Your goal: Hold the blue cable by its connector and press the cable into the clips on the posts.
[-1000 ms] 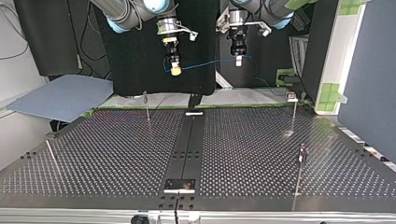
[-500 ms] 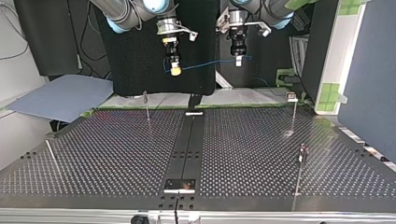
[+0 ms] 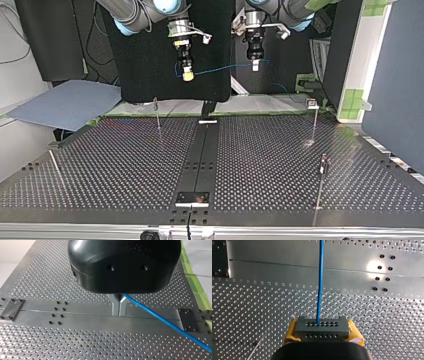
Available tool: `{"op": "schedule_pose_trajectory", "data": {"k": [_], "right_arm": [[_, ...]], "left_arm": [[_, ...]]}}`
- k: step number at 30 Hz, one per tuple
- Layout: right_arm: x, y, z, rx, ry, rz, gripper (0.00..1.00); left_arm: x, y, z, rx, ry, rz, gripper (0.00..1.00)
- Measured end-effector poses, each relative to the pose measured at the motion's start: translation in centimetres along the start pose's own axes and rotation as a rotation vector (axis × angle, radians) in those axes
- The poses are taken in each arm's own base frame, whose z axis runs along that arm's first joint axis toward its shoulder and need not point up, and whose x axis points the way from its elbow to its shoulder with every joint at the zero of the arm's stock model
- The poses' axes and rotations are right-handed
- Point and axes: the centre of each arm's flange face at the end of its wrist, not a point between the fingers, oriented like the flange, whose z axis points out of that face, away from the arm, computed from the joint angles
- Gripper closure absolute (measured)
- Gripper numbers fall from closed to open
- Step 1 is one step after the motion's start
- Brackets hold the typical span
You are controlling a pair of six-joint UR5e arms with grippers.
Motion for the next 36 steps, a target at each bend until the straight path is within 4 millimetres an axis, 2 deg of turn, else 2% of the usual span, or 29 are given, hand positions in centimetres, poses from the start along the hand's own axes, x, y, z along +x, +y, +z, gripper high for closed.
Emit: {"op": "schedule_pose_trajectory", "data": {"k": [5, 14, 21, 29, 32, 36], "right_arm": [[-0.2, -0.5, 0.0, 0.014, -0.007, -0.010, 1.00], [-2.9, -1.9, 0.9, 0.042, -0.085, -0.042, 1.00], [-4.2, -2.0, 0.6, 0.048, -0.130, -0.054, 1.00], [-4.3, -2.0, 0.6, 0.047, -0.132, -0.056, 1.00], [-3.4, -1.8, 1.1, 0.036, -0.119, -0.049, 1.00], [-1.1, -2.4, 1.8, 0.040, -0.093, -0.016, 1.00]], "left_arm": [[-0.3, 0.0, 0.3, 0.000, -0.003, 0.006, 1.00], [-2.2, 0.8, 1.3, 0.004, 0.002, 0.045, 1.00], [-2.1, 1.1, 0.9, 0.003, 0.047, 0.072, 1.00], [-1.7, 1.5, 0.4, 0.001, 0.095, 0.101, 1.00], [-1.9, 1.7, 0.2, -0.011, 0.086, 0.102, 1.00], [-2.9, 1.9, 0.1, -0.039, 0.068, 0.094, 1.00]]}}
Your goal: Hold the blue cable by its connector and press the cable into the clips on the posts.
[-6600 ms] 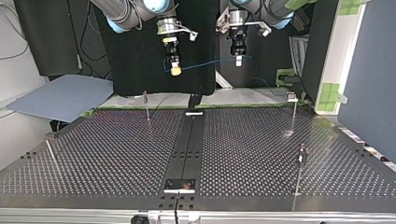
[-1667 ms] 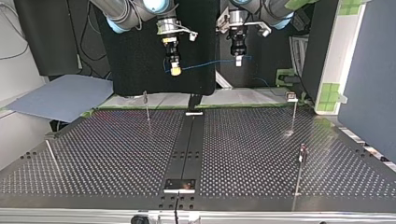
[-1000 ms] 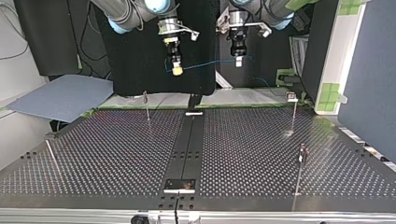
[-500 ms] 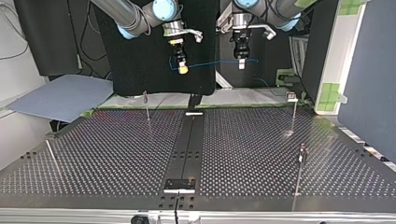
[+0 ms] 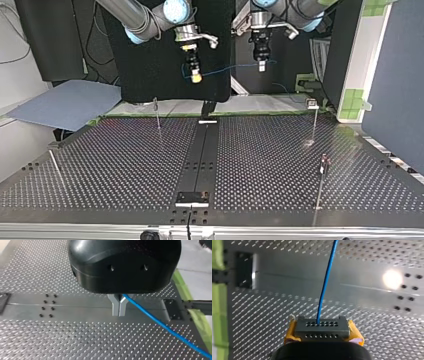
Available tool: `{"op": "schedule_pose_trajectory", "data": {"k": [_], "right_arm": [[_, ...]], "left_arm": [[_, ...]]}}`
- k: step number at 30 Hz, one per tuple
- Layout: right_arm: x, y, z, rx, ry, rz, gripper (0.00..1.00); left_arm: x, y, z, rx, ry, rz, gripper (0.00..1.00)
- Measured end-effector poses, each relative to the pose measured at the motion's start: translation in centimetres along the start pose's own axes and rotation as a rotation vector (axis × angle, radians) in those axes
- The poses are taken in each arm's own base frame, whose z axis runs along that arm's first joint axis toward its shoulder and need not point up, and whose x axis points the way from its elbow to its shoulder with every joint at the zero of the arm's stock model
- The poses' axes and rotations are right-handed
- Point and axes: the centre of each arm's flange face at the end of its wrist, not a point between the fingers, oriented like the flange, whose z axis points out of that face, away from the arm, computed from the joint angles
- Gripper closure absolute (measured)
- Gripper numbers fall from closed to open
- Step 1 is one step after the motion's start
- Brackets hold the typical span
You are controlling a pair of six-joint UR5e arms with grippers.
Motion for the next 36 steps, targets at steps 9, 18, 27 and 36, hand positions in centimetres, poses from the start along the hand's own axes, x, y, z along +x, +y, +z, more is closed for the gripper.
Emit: {"op": "schedule_pose_trajectory", "data": {"k": [9, 18, 27, 36], "right_arm": [[6.1, 0.0, 1.7, 0.044, 0.079, 0.085, 1.00], [13.4, -0.2, 3.3, 0.116, 0.163, 0.120, 1.00], [20.2, 0.0, 3.8, 0.156, 0.236, 0.132, 1.00], [27.7, 0.8, 3.5, 0.174, 0.313, 0.152, 1.00]], "left_arm": [[-3.1, 0.8, 0.8, -0.090, -0.034, -0.028, 1.00], [-7.7, 0.6, 2.6, -0.152, -0.092, -0.073, 1.00], [-12.7, 0.3, 4.1, -0.167, -0.154, -0.154, 1.00], [-18.4, 0.6, 5.2, -0.177, -0.224, -0.250, 1.00]]}}
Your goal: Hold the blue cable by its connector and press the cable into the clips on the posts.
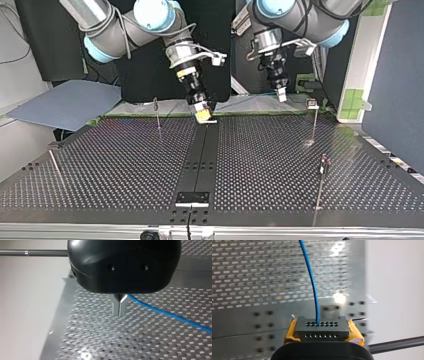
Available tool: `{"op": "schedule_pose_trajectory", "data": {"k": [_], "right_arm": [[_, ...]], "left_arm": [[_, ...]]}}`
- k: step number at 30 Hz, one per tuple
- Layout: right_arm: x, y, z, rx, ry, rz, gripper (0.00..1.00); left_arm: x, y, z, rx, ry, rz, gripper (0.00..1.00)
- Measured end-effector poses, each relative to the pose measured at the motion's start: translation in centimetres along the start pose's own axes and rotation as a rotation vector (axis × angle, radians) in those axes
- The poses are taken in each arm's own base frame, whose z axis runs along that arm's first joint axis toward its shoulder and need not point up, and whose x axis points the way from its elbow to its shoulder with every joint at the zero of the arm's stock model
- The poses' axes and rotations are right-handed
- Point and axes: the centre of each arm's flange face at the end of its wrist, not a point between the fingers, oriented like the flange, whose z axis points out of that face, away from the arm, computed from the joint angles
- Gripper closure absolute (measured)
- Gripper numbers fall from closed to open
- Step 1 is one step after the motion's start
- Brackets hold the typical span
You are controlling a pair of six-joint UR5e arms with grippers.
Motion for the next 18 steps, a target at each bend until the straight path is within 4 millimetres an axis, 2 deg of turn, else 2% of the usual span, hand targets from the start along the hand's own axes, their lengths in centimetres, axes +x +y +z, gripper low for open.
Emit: {"op": "schedule_pose_trajectory", "data": {"k": [3, 6, 13, 18], "right_arm": [[2.3, 0.1, 0.5, 0.002, 0.022, 0.002, 1.00], [3.1, 0.3, 0.8, 0.005, 0.017, 0.002, 1.00], [1.5, 0.9, 1.0, 0.006, -0.042, -0.003, 1.00], [1.7, 0.9, 1.5, 0.021, -0.038, -0.003, 1.00]], "left_arm": [[-1.7, -0.3, 0.7, -0.007, -0.020, -0.024, 1.00], [-3.4, -0.4, 1.3, -0.015, -0.040, -0.049, 1.00], [-7.9, -0.3, 3.1, -0.038, -0.094, -0.093, 1.00], [-10.7, 0.5, 4.2, -0.038, -0.124, -0.116, 1.00]]}}
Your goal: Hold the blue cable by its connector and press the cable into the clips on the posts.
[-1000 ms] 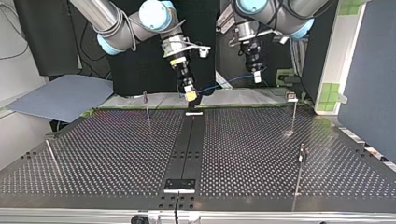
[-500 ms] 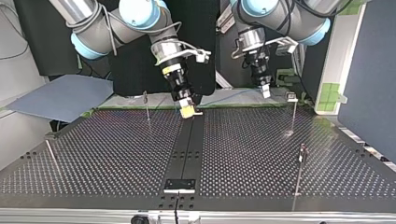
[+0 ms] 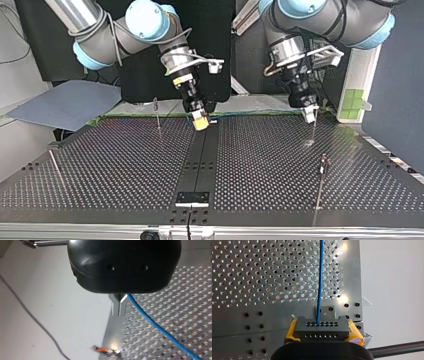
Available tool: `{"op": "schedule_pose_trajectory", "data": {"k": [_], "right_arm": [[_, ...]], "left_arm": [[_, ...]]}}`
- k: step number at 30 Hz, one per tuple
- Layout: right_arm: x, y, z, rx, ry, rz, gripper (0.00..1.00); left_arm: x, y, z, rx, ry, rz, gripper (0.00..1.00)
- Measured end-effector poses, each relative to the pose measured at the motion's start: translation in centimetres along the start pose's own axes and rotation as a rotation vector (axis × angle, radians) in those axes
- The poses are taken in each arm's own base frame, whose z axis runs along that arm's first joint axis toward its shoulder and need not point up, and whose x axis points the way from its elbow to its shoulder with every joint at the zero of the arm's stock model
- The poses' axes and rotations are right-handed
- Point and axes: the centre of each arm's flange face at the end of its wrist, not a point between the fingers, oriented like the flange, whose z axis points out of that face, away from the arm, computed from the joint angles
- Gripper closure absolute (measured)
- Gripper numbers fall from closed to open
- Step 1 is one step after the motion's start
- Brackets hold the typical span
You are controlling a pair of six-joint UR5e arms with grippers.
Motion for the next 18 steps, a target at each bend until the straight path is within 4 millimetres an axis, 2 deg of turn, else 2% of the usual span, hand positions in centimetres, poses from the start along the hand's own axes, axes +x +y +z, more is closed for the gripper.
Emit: {"op": "schedule_pose_trajectory", "data": {"k": [5, 13, 18], "right_arm": [[1.1, -0.4, 0.7, 0.023, 0.023, 0.001, 1.00], [2.9, -1.3, 1.9, 0.058, 0.063, 0.004, 1.00], [3.2, -1.8, 2.6, 0.078, 0.070, 0.005, 1.00]], "left_arm": [[-1.4, 1.0, 0.8, 0.002, -0.003, 0.005, 1.00], [0.0, 2.9, 2.7, -0.013, 0.066, 0.064, 1.00], [-0.7, 3.5, 3.7, -0.034, 0.077, 0.066, 1.00]]}}
